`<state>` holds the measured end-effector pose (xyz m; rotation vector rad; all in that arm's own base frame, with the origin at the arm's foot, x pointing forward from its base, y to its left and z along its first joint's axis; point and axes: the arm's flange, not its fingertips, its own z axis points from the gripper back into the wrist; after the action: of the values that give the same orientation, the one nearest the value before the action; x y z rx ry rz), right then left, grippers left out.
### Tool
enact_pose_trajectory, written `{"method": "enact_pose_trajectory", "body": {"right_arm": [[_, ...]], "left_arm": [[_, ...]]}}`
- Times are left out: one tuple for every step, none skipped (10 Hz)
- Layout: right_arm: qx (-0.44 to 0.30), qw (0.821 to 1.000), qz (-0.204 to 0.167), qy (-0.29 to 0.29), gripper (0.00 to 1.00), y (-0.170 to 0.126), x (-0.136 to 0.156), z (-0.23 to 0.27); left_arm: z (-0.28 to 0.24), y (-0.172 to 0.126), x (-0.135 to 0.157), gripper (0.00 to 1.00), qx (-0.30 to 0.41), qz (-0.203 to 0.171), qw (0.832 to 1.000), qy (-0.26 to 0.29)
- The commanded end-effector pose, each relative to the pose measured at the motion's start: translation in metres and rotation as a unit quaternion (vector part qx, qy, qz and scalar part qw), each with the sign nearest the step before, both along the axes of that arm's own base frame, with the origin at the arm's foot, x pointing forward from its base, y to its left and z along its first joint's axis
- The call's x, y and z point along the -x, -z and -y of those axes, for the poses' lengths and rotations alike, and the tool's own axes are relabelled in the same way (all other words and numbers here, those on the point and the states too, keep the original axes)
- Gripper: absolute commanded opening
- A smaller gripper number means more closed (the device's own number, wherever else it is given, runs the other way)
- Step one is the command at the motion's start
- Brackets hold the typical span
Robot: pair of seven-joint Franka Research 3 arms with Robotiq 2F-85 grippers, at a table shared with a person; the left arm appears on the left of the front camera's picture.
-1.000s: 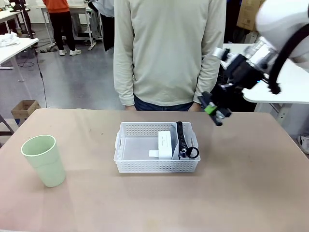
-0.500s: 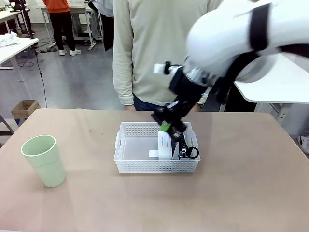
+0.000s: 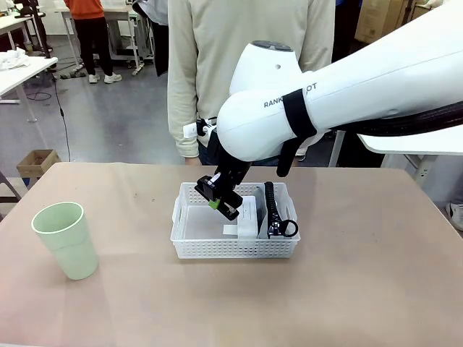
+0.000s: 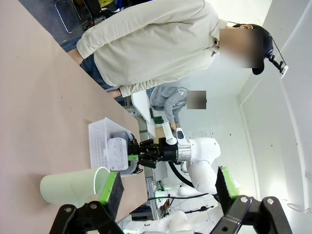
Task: Efficiently arrange items inside the basket to fit them all.
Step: Pick up the Stapler and place it inside the Organizing basket.
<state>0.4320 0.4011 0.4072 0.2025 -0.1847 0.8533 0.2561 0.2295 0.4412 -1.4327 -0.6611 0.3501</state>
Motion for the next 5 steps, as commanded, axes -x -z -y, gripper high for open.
{"method": "enact_pose_trajectory", "body": {"right_arm": [[-0.018,1.000,0.012,0.006,0.37,-0.009,0.008,0.003],[-0.018,1.000,0.012,0.006,0.37,-0.009,0.008,0.003],[-0.018,1.000,0.012,0.006,0.37,-0.009,0.008,0.003],[-0.004,1.000,0.004,0.000,0.37,-0.004,0.001,-0.001],[0.003,1.000,0.020,0.002,0.37,0.013,0.000,-0.014]], "left_arm": [[0.000,-0.001,0.001,1.00,-0.002,0.009,1.000,0.005],[0.000,-0.001,0.001,1.00,-0.002,0.009,1.000,0.005],[0.000,-0.001,0.001,1.00,-0.002,0.009,1.000,0.005],[0.000,-0.001,0.001,1.00,-0.002,0.009,1.000,0.005],[0.000,-0.001,0.001,1.00,-0.002,0.009,1.000,0.005]]}}
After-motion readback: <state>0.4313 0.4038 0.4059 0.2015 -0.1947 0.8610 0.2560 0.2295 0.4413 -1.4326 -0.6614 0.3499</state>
